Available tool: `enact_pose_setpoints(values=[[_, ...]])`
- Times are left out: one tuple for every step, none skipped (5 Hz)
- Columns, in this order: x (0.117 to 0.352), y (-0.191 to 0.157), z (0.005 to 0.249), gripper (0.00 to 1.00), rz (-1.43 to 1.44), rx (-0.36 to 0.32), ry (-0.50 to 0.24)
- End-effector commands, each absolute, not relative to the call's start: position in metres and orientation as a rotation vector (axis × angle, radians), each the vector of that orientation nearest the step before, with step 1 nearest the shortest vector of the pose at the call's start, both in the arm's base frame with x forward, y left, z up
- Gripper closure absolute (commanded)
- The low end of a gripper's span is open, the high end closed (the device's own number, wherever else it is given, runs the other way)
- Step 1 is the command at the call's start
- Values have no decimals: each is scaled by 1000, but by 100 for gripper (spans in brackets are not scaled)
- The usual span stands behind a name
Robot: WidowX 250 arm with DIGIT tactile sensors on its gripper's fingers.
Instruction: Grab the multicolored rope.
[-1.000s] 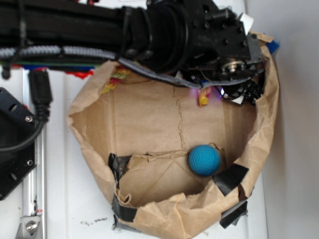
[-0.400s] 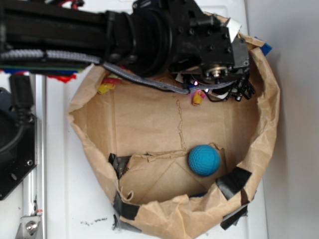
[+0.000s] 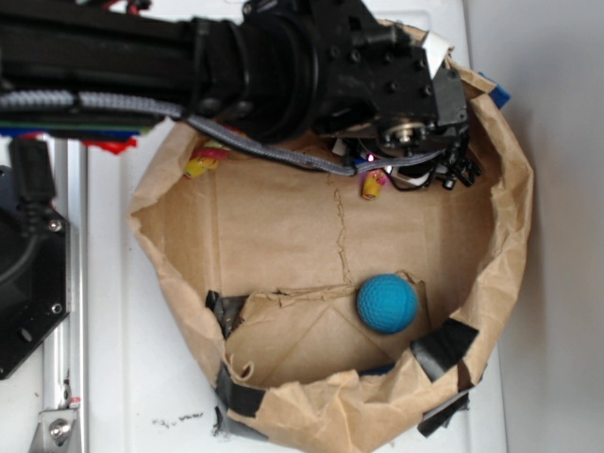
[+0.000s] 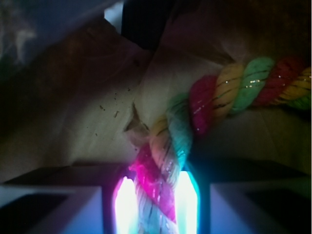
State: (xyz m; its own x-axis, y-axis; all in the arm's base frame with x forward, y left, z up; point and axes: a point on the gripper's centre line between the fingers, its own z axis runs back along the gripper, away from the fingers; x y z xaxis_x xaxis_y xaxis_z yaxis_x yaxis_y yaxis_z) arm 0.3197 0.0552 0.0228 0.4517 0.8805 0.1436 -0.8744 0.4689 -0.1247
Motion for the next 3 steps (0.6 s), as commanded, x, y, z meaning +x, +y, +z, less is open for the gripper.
enact_pose_setpoints(values=[[300,37,103,100,957,-185,-110],[279,30,149,100,833,-276,-108],[269,23,174,100,769,-299,-95]])
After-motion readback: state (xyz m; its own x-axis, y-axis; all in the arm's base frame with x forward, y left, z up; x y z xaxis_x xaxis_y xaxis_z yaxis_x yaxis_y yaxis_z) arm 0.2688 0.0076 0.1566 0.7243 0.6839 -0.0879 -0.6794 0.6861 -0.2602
